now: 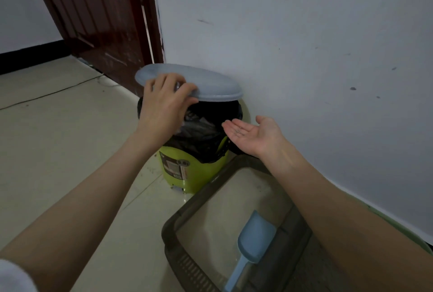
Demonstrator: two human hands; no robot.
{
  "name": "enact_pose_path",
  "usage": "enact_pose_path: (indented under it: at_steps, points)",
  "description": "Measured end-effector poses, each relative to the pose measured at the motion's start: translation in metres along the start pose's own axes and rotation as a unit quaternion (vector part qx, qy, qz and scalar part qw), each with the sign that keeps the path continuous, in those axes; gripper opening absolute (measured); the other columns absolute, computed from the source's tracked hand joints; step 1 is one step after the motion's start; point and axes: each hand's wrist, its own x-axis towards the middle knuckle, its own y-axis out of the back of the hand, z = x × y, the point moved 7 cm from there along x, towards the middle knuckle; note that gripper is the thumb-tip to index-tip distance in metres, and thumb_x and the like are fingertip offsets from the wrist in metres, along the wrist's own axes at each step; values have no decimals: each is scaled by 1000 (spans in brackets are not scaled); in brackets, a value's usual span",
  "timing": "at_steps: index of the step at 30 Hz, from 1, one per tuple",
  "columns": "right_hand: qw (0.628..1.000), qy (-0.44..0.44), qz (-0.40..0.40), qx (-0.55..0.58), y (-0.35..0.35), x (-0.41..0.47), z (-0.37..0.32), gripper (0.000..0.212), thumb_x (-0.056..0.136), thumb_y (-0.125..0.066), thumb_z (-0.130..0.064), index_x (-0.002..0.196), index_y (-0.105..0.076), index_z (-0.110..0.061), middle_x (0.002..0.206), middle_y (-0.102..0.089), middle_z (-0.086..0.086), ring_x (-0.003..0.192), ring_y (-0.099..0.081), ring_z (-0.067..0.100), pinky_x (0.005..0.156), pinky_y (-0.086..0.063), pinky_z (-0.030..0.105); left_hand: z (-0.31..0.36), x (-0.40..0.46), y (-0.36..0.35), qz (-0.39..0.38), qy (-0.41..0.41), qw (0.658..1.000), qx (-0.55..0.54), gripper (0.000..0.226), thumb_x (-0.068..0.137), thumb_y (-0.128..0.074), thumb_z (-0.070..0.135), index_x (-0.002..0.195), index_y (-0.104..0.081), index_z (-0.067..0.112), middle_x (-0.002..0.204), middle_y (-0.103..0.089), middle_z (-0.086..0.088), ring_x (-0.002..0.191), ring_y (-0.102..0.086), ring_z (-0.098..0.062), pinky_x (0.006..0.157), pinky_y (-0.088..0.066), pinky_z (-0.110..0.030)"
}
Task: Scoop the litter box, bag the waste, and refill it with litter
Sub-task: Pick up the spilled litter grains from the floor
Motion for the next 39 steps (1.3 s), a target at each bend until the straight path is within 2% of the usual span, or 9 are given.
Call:
enact_pose_path:
  at_steps: [5,18,21,24,25,27,30,32,39]
  points:
    - [999,-4,-9,47,-39,22,4,61,99,-14,-29,144,-9,12,153,-9,29,144,-12,38,117,-14,46,-2,29,8,7,11,1000,-14,27,87,-52,34,100,-66,15,101,-61,-9,97,-54,-33,77,-39,-43]
    - [993,-21,-59,100,-40,49,4,68,95,-15,-55,151,-7,-18,158,-1,17,143,-2,45,111,-7,67,-4,47,10,2,14,1000,-27,30,86,-50,36,101,-67,17,101,-61,-8,98,-54,-32,76,-37,-42]
    - [996,2,-62,67,-40,34,-1,64,98,-20,-51,150,-16,-13,155,-19,18,141,-21,40,110,-24,61,-2,44,10,-1,23,999,-24,30,86,-50,36,102,-66,16,102,-60,-8,99,-54,-32,78,-38,-43]
    - [987,98,2,-128,-25,21,-12,47,101,-31,-35,135,-41,-5,131,-52,15,113,-55,30,85,-48,40,1,28,7,-13,25,1000,-13,31,86,-51,37,103,-65,15,102,-60,-9,97,-53,-32,78,-39,-43]
    - [956,162,44,-239,-19,15,-20,35,100,-34,-29,123,-51,-9,118,-57,12,101,-58,25,81,-49,35,3,19,5,-21,24,999,-9,31,86,-51,37,103,-64,15,102,-59,-9,96,-52,-31,78,-39,-43]
    - [837,301,95,-446,-19,5,-36,24,99,-38,-22,108,-58,-13,112,-58,9,98,-56,20,86,-45,31,5,-3,-1,-36,23,999,2,31,87,-49,37,104,-63,15,102,-59,-9,95,-51,-31,79,-40,-43]
    - [623,392,21,-677,-35,8,-26,39,101,-36,-22,135,-47,-9,141,-45,8,132,-38,20,109,-26,27,6,-30,-13,-65,29,997,24,30,87,-50,37,105,-61,15,103,-59,-9,94,-53,-31,81,-40,-44]
    - [529,378,-26,-759,-36,16,-8,44,101,-33,-26,142,-38,-11,152,-29,8,141,-23,23,116,-18,31,4,-41,-22,-99,38,994,20,31,83,-61,34,107,-59,15,106,-58,-11,96,-54,-33,81,-41,-44]
    - [422,333,-33,-843,-21,24,14,48,101,-34,-30,147,-26,-18,157,-11,8,146,-9,24,116,-22,37,-7,-62,-38,-185,113,976,-35,28,86,-62,27,111,-60,13,114,-56,-14,104,-54,-36,84,-42,-45]
